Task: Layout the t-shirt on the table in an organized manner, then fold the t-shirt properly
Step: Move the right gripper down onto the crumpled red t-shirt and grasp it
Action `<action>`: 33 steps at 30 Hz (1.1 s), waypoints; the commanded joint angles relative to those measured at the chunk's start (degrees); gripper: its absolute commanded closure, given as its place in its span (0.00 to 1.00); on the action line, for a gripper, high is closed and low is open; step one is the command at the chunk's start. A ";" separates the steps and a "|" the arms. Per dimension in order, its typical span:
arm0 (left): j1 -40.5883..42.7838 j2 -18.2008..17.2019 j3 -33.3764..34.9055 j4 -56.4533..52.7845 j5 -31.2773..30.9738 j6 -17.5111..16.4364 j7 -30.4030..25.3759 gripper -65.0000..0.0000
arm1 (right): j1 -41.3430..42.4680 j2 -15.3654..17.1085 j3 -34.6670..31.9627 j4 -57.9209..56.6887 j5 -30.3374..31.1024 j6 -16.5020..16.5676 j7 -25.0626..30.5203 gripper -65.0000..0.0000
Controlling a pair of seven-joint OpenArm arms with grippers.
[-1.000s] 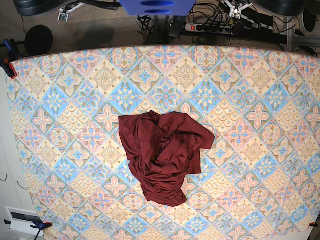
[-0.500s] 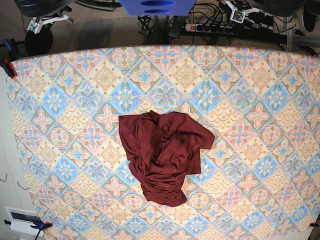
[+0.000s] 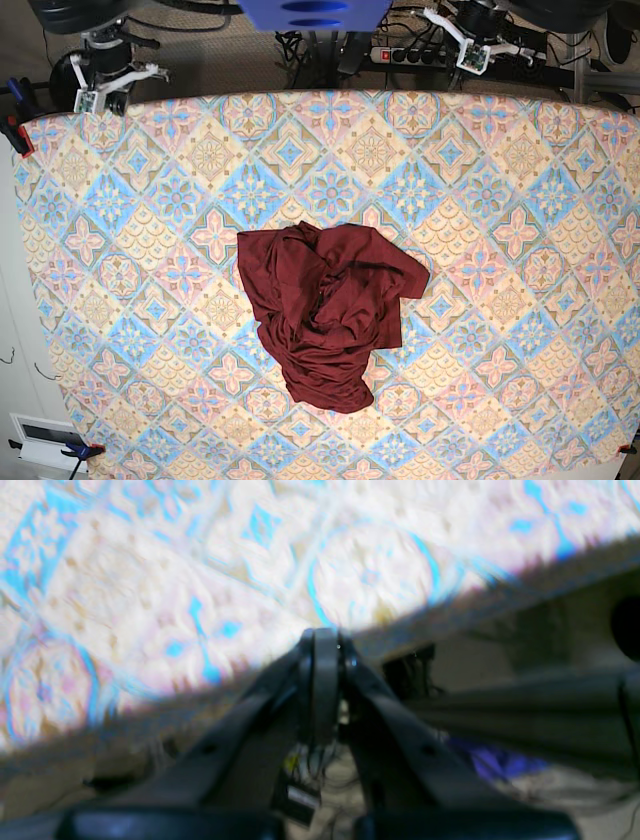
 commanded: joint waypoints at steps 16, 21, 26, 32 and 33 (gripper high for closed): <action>-13.21 2.98 -0.10 2.74 -0.12 0.41 7.83 1.00 | 21.60 8.69 -21.93 1.01 -0.30 -0.25 0.43 0.99; -17.17 5.62 0.17 2.83 -0.12 0.32 14.33 0.94 | 31.80 8.43 -28.79 0.66 -0.57 -0.25 -7.04 0.87; -18.66 7.55 0.17 2.83 -0.12 0.32 17.06 0.82 | 40.50 8.34 -39.43 0.74 -7.07 -0.52 -12.93 0.79; -18.75 7.91 0.17 2.83 -0.12 0.32 17.15 0.74 | 47.00 3.86 -49.54 0.31 -19.55 -0.52 -21.72 0.69; -18.66 7.91 0.17 2.83 -0.12 0.32 17.15 0.72 | 47.80 3.42 -50.95 0.04 -20.96 -0.52 -22.69 0.67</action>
